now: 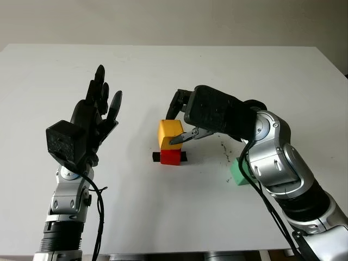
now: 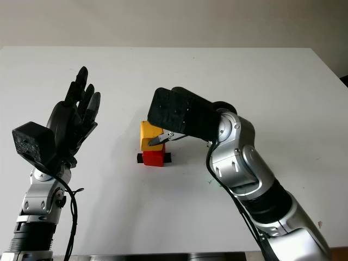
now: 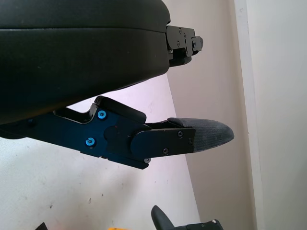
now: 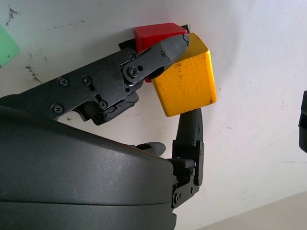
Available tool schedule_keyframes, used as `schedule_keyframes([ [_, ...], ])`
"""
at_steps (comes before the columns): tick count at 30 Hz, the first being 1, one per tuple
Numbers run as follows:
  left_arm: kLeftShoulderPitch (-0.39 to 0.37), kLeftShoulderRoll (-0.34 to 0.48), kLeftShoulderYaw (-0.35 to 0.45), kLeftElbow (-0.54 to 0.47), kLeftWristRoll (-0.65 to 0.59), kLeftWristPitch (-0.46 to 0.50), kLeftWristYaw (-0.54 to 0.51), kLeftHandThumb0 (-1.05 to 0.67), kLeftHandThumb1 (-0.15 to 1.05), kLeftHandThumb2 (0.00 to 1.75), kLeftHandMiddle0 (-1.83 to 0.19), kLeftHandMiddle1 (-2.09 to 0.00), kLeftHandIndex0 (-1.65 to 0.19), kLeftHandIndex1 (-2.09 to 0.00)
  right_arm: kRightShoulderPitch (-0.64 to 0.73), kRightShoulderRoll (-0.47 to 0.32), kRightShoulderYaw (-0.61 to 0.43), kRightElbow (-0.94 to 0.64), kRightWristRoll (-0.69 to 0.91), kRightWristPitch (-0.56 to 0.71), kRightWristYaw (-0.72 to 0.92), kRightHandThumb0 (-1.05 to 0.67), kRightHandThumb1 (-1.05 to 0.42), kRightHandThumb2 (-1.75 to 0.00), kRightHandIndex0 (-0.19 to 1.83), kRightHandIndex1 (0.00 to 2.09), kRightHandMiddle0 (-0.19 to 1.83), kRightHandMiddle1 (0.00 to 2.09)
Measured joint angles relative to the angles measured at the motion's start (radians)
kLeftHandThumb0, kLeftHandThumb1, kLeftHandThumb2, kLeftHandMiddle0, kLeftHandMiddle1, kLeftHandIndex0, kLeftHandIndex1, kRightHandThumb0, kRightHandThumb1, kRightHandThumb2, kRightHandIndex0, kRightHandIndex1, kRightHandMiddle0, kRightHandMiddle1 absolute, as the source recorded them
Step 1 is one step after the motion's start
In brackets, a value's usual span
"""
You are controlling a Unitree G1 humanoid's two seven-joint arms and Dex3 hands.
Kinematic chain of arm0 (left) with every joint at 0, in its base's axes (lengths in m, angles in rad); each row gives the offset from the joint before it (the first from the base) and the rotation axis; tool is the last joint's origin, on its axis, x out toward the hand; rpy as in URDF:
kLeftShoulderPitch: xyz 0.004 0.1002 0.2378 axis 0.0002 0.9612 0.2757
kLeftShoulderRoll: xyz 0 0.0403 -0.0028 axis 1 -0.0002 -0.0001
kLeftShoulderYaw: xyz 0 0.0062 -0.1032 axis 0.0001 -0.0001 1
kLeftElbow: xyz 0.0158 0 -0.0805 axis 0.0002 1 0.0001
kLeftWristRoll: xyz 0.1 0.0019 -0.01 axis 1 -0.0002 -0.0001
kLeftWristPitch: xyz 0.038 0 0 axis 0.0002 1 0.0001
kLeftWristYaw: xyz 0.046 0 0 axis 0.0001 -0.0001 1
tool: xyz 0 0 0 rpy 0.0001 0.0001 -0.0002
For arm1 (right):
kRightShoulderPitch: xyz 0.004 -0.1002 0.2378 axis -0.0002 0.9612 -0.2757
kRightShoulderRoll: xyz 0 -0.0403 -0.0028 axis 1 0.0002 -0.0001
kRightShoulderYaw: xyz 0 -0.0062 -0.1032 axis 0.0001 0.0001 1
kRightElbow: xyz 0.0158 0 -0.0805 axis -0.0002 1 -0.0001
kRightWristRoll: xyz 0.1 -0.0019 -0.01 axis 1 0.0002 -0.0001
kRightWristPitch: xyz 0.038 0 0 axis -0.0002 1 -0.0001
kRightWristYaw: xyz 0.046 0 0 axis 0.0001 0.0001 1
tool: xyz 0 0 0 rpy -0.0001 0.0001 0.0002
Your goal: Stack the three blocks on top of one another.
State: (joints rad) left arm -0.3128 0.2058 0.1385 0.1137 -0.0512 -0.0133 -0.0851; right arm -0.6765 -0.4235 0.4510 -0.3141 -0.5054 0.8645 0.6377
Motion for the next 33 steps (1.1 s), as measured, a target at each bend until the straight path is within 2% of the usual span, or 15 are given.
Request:
schedule_keyframes([
  [16, 0.000, 0.000, 0.000, -0.001, -0.002, 0.000, 0.003, -0.68, 1.05, 0.45, 0.05, -0.05, 0.05, -0.05, 0.020, -0.012, 0.006, 0.001, 0.001, -0.010, 0.001, -0.43, -1.01, -0.05, 0.32, 0.03, 0.17, 1.69],
  [27, 0.007, 0.000, 0.000, -0.020, -0.019, 0.004, -0.001, -0.67, 1.05, 0.46, 0.06, -0.05, 0.07, -0.05, 0.044, -0.015, -0.003, 0.001, 0.010, -0.070, -0.001, -0.43, -1.00, -0.05, 0.32, 0.04, 0.27, 1.66],
  [29, 0.007, 0.000, 0.000, -0.020, -0.019, 0.004, 0.000, -0.66, 1.05, 0.47, 0.07, -0.05, 0.07, -0.05, 0.049, -0.015, -0.014, 0.001, 0.026, -0.072, 0.002, -0.49, -0.97, -0.04, 0.27, 0.02, 0.16, 1.54],
  [30, 0.007, 0.000, 0.000, -0.020, -0.019, 0.004, -0.001, -0.65, 1.05, 0.47, 0.07, -0.05, 0.07, -0.05, 0.049, -0.017, -0.017, 0.001, 0.034, -0.072, 0.015, -0.53, -0.95, -0.05, 0.21, 0.02, 0.09, 1.34],
  [31, 0.008, 0.000, 0.000, -0.020, -0.019, 0.004, -0.001, -0.65, 1.05, 0.47, 0.07, -0.05, 0.07, -0.05, 0.049, -0.021, -0.018, 0.001, 0.039, -0.072, 0.029, -0.55, -0.94, -0.05, 0.18, 0.02, 0.06, 1.24],
  [33, 0.008, 0.000, 0.000, -0.020, -0.020, 0.004, -0.002, -0.66, 1.05, 0.47, 0.07, -0.05, 0.06, -0.05, 0.047, -0.037, -0.012, 0.001, 0.045, -0.071, 0.070, -0.63, -0.92, -0.05, 0.06, 0.03, 0.03, 0.76],
])
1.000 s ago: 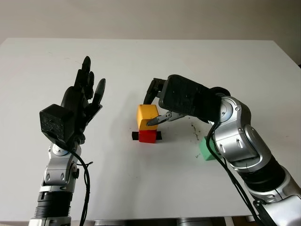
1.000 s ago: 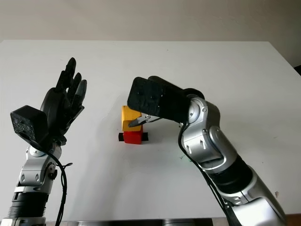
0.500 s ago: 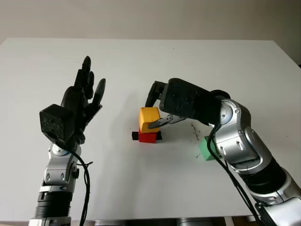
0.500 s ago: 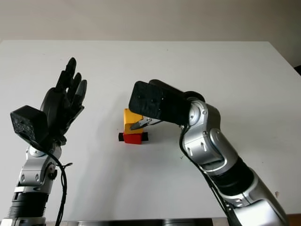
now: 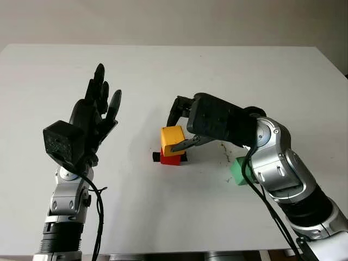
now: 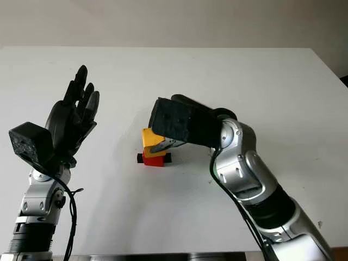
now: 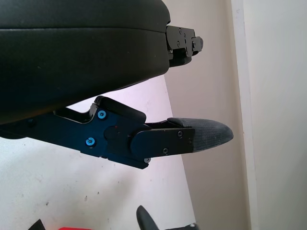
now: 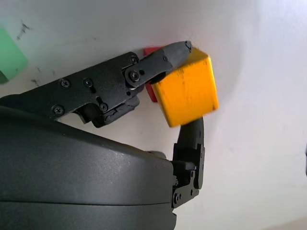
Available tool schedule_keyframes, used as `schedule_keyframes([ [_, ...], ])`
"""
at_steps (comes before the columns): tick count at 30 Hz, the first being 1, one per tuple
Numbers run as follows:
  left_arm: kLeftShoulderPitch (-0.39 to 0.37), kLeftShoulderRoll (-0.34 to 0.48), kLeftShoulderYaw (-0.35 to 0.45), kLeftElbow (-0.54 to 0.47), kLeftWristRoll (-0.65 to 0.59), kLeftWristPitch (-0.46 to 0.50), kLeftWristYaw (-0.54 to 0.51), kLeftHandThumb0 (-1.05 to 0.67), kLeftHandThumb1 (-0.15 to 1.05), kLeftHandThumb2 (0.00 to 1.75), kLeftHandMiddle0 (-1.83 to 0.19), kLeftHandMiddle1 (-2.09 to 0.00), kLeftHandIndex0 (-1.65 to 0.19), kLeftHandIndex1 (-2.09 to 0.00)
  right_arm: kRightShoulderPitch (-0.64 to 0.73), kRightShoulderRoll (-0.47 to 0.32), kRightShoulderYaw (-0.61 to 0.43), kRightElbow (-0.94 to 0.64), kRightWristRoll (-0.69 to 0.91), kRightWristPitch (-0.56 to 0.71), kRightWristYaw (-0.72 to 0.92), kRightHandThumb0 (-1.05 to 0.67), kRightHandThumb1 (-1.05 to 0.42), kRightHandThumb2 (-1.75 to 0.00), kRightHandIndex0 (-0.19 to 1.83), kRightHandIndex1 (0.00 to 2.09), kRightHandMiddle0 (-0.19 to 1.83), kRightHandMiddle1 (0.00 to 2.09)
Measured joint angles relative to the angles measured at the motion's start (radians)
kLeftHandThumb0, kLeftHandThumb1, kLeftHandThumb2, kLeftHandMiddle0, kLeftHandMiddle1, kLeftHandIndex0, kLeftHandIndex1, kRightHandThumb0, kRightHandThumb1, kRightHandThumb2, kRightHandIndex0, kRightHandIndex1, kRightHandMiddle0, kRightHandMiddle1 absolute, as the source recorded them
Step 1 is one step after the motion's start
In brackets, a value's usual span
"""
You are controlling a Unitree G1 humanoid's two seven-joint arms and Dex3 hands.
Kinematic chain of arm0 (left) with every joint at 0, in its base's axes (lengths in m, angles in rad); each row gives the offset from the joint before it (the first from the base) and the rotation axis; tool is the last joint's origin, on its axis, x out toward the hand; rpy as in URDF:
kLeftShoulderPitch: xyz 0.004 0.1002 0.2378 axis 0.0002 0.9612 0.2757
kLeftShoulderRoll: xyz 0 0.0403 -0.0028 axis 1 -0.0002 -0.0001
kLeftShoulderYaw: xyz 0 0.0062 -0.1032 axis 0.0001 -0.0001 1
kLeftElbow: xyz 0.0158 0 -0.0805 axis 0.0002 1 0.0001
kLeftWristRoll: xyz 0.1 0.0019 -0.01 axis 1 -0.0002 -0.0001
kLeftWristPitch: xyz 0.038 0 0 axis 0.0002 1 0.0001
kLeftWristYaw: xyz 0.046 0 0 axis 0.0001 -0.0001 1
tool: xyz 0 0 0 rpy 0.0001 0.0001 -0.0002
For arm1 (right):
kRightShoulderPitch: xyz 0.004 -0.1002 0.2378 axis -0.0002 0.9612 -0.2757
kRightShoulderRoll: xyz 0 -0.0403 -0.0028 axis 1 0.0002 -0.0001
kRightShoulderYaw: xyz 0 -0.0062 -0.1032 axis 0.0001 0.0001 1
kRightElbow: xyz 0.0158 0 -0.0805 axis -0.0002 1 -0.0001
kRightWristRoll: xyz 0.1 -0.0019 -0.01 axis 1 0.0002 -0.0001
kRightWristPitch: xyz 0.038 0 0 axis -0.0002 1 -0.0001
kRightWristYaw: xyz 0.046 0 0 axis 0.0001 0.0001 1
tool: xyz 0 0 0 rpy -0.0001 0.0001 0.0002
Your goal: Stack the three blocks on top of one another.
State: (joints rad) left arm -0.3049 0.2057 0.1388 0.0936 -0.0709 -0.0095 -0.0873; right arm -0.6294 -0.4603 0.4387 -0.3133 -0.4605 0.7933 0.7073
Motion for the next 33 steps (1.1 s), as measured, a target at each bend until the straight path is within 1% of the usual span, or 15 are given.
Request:
schedule_keyframes([
  [2, 0.000, 0.000, 0.000, 0.000, 0.000, 0.000, 0.000, -0.67, 1.05, 0.46, 0.07, -0.05, 0.06, -0.05, -0.005, -0.024, 0.012, 0.001, 0.001, -0.006, 0.038, -0.71, -0.90, -0.05, -0.07, 0.02, 0.00, 0.42],
  [3, 0.000, 0.000, 0.000, 0.000, 0.001, 0.001, 0.001, -0.67, 1.05, 0.46, 0.08, -0.05, 0.06, -0.05, -0.008, -0.033, 0.017, 0.001, 0.001, -0.012, 0.051, -0.72, -0.90, -0.05, -0.10, 0.02, 0.01, 0.34],
  [5, 0.001, 0.000, 0.000, 0.000, 0.001, 0.001, 0.001, -0.67, 1.05, 0.47, 0.08, -0.05, 0.07, -0.05, -0.009, -0.042, 0.018, 0.002, 0.009, -0.027, 0.068, -0.74, -0.89, -0.05, -0.17, 0.01, -0.02, 0.24],
  [8, 0.001, 0.000, 0.000, 0.000, 0.001, 0.000, 0.001, -0.67, 1.05, 0.46, 0.07, -0.06, 0.06, -0.06, -0.009, -0.043, 0.017, 0.010, 0.028, -0.050, 0.075, -0.76, -0.88, -0.05, -0.19, 0.00, -0.07, 0.17],
  [15, 0.001, 0.000, 0.000, 0.000, 0.007, 0.001, 0.003, -0.68, 1.05, 0.46, 0.06, -0.06, 0.05, -0.06, -0.008, -0.055, 0.002, 0.029, 0.032, -0.150, 0.052, -0.81, -0.88, -0.05, -0.19, 0.00, -0.17, 0.08],
  [20, 0.001, 0.000, 0.000, 0.000, 0.008, 0.003, 0.003, -0.67, 1.05, 0.46, 0.07, -0.05, 0.05, -0.06, -0.003, -0.062, -0.013, 0.036, 0.032, -0.199, 0.034, -0.79, -0.88, -0.05, -0.19, 0.00, -0.19, 0.04],
  [21, 0.001, 0.000, -0.001, 0.000, 0.010, 0.004, 0.003, -0.67, 1.05, 0.46, 0.07, -0.05, 0.05, -0.06, -0.003, -0.064, -0.022, 0.035, 0.033, -0.210, 0.032, -0.76, -0.89, -0.06, -0.19, 0.00, -0.19, 0.03],
  [23, 0.001, 0.000, -0.002, 0.000, 0.014, 0.004, 0.004, -0.67, 1.05, 0.46, 0.07, -0.05, 0.05, -0.06, -0.003, -0.071, -0.054, 0.035, 0.042, -0.230, 0.028, -0.76, -0.90, -0.06, -0.19, 0.00, -0.19, 0.02],
  [27, 0.007, 0.000, -0.001, 0.000, 0.018, 0.004, 0.005, -0.69, 1.05, 0.45, 0.06, -0.06, 0.05, -0.06, -0.008, -0.111, -0.159, 0.035, 0.068, -0.284, 0.001, -0.79, -0.92, -0.06, -0.19, 0.00, -0.17, 0.03],
  [30, 0.009, -0.001, 0.000, -0.001, 0.016, 0.004, 0.005, -0.69, 1.05, 0.45, 0.06, -0.05, 0.05, -0.06, -0.005, -0.152, -0.245, 0.031, 0.103, -0.345, -0.012, -0.78, -0.92, -0.06, -0.19, 0.00, -0.09, 0.07],
  [33, 0.012, -0.001, 0.003, -0.001, 0.005, 0.004, 0.004, -0.69, 1.05, 0.45, 0.06, -0.05, 0.05, -0.06, 0.008, -0.202, -0.317, 0.013, 0.142, -0.368, 0.005, -0.79, -0.91, -0.05, -0.16, 0.03, -0.03, 0.10],
])
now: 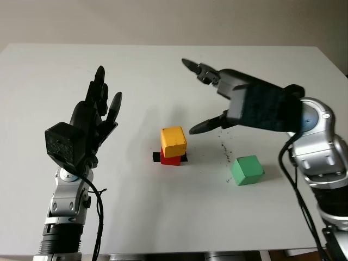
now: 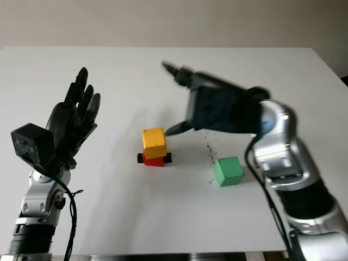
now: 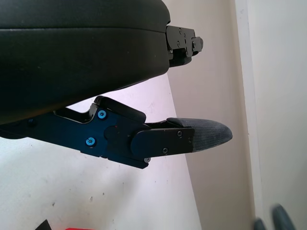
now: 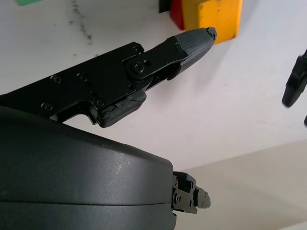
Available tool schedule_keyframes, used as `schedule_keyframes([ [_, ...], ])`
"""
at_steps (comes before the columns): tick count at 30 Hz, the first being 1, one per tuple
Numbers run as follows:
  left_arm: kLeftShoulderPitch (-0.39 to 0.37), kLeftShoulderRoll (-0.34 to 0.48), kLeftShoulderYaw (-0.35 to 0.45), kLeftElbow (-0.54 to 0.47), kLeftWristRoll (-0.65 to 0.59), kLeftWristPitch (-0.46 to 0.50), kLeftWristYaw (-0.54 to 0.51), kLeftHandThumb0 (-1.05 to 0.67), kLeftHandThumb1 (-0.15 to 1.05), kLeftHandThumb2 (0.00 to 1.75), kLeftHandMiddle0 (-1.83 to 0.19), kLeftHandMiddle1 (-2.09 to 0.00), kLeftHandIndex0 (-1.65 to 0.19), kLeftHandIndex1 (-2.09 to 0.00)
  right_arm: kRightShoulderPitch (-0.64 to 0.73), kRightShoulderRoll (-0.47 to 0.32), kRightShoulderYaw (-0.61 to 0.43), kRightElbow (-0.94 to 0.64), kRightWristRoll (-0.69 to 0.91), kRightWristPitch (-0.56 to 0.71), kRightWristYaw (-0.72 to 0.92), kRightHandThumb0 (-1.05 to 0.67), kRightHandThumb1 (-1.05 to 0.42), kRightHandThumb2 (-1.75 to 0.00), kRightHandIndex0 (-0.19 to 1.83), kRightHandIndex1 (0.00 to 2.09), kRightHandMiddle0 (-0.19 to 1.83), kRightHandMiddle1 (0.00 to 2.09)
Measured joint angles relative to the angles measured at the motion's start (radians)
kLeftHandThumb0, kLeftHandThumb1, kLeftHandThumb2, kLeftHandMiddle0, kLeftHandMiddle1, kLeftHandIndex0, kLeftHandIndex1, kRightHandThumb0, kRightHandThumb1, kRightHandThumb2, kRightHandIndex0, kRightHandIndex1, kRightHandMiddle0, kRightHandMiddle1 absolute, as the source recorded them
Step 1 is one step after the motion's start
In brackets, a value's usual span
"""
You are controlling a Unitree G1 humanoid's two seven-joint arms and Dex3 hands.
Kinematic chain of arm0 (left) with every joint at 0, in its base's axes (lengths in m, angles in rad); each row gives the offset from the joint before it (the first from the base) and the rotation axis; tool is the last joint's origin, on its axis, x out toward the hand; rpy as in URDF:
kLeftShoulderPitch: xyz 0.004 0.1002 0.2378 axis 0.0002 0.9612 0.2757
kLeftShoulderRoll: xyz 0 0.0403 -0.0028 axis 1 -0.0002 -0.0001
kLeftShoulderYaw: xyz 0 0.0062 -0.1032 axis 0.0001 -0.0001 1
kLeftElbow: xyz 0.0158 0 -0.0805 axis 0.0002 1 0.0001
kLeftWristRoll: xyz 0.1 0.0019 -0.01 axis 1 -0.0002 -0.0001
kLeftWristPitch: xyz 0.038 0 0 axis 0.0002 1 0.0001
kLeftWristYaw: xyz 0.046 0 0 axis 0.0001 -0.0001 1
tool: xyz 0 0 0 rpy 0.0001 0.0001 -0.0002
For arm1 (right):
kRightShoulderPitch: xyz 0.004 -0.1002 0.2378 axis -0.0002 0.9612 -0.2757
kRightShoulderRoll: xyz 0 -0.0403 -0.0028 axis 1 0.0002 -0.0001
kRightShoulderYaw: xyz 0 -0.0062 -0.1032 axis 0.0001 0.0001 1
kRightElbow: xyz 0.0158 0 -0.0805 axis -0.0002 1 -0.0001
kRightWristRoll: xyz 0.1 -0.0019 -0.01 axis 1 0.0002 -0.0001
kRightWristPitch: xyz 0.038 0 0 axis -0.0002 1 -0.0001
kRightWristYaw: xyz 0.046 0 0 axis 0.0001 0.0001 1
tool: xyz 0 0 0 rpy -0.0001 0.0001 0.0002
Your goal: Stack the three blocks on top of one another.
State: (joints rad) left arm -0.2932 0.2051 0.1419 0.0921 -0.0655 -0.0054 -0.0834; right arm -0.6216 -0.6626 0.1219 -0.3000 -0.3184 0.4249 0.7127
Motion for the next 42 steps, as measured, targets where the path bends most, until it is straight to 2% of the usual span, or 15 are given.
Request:
schedule_keyframes([
  [7, 0.007, 0.004, 0.010, -0.001, -0.005, 0.000, -0.005, -0.70, 1.05, 0.45, 0.05, -0.06, 0.06, -0.05, 0.135, -0.119, -0.114, -0.076, 0.039, -0.072, 0.026, -0.75, -0.87, -0.04, -0.06, 0.08, 0.17, 0.18],
  [19, 0.013, 0.017, 0.016, -0.013, -0.005, 0.001, -0.015, -0.69, 1.05, 0.47, 0.04, -0.05, 0.04, -0.06, 0.498, -0.203, -0.329, -0.293, 0.042, -0.145, 0.027, -0.61, -0.86, -0.05, 0.01, 0.08, 0.32, 0.15],
  [22, 0.013, 0.024, 0.017, -0.013, -0.005, 0.002, -0.021, -0.68, 1.05, 0.47, 0.04, -0.06, 0.03, -0.06, 0.583, -0.218, -0.336, -0.335, 0.005, -0.182, 0.030, -0.60, -0.85, -0.05, 0.00, 0.07, 0.33, 0.13],
  [28, 0.013, 0.026, 0.018, -0.013, -0.002, 0.002, -0.023, -0.69, 1.05, 0.47, 0.03, -0.06, 0.03, -0.06, 0.660, -0.231, -0.347, -0.346, -0.043, -0.244, 0.029, -0.65, -0.87, -0.06, 0.00, 0.06, 0.34, 0.11],
  [36, 0.013, 0.027, 0.019, -0.013, -0.005, 0.005, -0.024, -0.69, 1.05, 0.47, 0.03, -0.06, 0.03, -0.06, 0.683, -0.231, -0.310, -0.316, -0.170, -0.309, -0.022, -0.67, -0.85, -0.05, 0.04, 0.08, 0.38, 0.11],
  [42, 0.013, 0.027, 0.021, -0.013, -0.006, 0.009, -0.034, -0.67, 1.05, 0.48, 0.03, -0.05, 0.04, -0.05, 0.705, -0.205, -0.271, -0.282, -0.266, -0.349, -0.095, -0.59, -0.85, -0.05, 0.06, 0.07, 0.41, 0.10],
])
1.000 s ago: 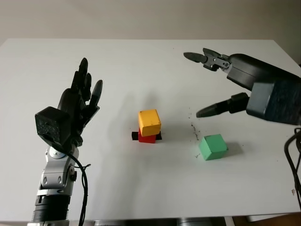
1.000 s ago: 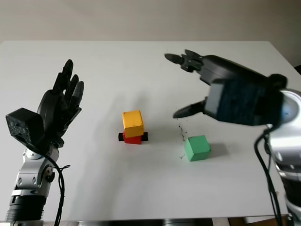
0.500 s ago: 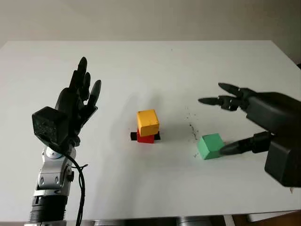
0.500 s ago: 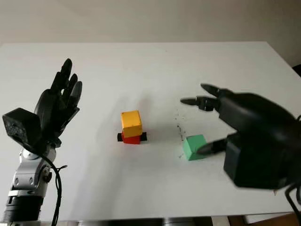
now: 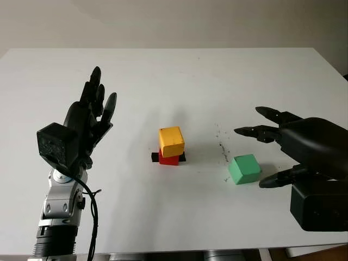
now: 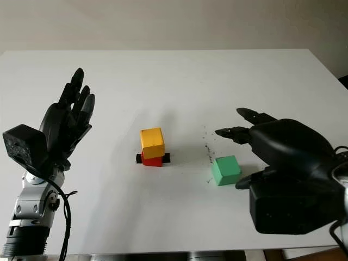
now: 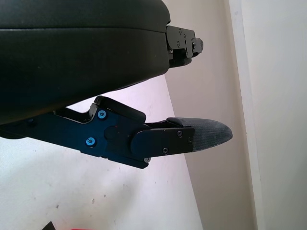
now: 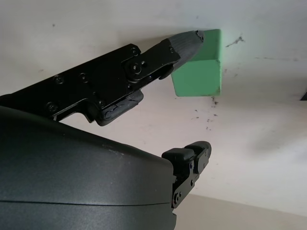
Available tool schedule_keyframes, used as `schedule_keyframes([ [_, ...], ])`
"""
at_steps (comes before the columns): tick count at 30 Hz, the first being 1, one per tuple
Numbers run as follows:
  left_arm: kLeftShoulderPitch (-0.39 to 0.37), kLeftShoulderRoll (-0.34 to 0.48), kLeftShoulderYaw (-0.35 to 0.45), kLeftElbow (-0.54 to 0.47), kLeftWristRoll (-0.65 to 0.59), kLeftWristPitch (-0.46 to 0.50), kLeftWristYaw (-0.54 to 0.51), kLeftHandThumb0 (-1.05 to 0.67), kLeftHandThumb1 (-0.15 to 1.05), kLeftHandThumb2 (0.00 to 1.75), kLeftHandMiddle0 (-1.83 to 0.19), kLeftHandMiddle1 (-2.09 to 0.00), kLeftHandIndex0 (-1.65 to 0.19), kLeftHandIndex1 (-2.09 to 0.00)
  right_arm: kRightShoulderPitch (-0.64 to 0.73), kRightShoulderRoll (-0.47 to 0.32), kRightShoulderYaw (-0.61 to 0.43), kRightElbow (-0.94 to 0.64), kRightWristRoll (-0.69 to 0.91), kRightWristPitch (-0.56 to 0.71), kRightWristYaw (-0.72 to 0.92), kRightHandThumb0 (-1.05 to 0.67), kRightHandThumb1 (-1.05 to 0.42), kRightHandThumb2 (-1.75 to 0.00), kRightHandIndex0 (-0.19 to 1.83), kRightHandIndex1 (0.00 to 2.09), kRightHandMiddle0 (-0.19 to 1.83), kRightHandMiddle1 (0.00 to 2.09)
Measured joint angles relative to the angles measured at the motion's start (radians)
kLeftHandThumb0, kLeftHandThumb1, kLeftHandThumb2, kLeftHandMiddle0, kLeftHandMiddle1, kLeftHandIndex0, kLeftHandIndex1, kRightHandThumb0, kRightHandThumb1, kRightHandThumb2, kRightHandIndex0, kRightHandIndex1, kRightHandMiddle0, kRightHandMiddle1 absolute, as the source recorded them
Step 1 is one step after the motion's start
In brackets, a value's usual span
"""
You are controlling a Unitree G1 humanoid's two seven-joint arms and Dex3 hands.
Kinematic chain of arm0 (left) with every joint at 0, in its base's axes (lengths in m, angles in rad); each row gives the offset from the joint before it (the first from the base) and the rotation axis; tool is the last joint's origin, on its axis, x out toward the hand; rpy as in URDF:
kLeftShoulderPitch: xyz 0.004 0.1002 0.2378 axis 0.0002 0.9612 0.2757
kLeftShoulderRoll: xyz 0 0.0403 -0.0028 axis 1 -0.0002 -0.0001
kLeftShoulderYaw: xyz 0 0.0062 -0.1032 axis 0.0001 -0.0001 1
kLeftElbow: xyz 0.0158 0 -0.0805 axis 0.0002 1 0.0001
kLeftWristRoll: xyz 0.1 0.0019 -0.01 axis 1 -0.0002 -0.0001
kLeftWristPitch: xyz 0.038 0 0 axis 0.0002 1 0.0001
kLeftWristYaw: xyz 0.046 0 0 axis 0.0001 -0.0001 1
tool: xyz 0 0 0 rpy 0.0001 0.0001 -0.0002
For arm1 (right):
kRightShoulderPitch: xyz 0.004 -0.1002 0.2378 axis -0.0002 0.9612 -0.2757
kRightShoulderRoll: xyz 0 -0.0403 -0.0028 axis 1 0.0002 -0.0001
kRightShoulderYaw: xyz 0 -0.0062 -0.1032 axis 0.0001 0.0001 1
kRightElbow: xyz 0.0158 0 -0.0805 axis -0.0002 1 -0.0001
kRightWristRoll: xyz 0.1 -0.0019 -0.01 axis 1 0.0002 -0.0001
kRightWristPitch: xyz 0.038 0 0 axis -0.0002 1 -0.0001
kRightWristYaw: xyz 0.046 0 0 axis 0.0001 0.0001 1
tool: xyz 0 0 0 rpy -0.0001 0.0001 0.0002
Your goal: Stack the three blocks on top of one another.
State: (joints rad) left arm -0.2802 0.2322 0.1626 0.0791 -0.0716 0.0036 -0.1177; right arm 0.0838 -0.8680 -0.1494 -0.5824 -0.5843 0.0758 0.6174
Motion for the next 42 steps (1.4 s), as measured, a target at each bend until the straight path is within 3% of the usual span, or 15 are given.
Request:
schedule_keyframes([
  [27, 0.000, 0.001, 0.011, 0.000, 0.000, 0.001, -0.006, -0.69, 1.05, 0.44, 0.01, -0.06, 0.02, -0.06, -0.009, 0.054, 0.077, 0.164, -0.041, -0.083, -0.101, -0.63, -0.82, -0.05, 0.13, 0.07, 0.57, 0.14],
  [38, 0.000, 0.001, 0.011, 0.000, 0.000, 0.001, -0.005, -0.70, 1.05, 0.44, 0.02, -0.05, 0.02, -0.06, -0.010, 0.093, 0.092, 0.176, -0.039, -0.078, -0.113, -0.58, -0.83, -0.05, 0.14, 0.07, 0.60, 0.16],
  [42, 0.000, 0.001, 0.011, 0.000, -0.001, 0.004, -0.005, -0.70, 1.05, 0.43, 0.03, -0.05, 0.03, -0.05, -0.010, 0.098, 0.094, 0.187, -0.041, -0.094, -0.155, -0.53, -0.83, -0.05, 0.19, 0.09, 0.70, 0.23],
])
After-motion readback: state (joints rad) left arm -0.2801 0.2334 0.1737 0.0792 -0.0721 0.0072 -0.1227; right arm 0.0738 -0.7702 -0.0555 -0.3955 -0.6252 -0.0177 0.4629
